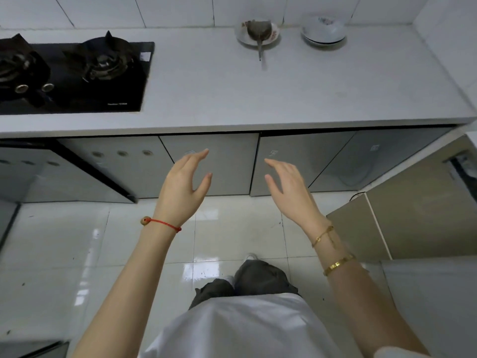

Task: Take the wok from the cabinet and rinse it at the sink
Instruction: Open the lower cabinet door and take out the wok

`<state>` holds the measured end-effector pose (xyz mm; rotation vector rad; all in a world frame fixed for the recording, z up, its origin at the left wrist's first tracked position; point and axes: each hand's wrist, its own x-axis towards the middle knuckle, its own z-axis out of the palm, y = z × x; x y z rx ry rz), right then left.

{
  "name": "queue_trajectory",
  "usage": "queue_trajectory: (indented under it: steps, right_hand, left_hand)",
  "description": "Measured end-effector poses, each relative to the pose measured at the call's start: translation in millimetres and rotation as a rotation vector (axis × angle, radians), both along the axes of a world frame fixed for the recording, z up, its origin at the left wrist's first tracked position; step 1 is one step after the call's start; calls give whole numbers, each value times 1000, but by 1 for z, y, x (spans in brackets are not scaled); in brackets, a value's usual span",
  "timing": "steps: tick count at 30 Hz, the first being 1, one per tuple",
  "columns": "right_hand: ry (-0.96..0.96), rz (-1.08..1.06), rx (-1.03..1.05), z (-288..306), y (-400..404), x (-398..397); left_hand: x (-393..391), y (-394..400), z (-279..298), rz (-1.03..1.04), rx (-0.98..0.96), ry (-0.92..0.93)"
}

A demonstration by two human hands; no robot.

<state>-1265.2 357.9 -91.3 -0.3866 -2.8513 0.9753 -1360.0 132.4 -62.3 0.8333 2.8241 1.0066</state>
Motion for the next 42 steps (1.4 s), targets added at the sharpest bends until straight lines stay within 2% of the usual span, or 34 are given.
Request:
queue_trajectory:
  steps: [13,17,32,38,42]
  right_hand:
    - [13,-8,32,-71,46,-51]
    - [49,-38,50,-123,54,-62]
    - [177,-84,86,-380,62,-99]
    - [270,-115,118,-435,62,-112]
    - [336,-137,139,-439,68,-119]
  left_hand:
    - [-50,51,-90,-16,14,13]
    - [-62,62,-144,-29,21,9]
    - [-103,92,-405,-108,107,111]
    - [-116,114,-459,-170,182,210]
    - [-129,127,-466,-196,243,266]
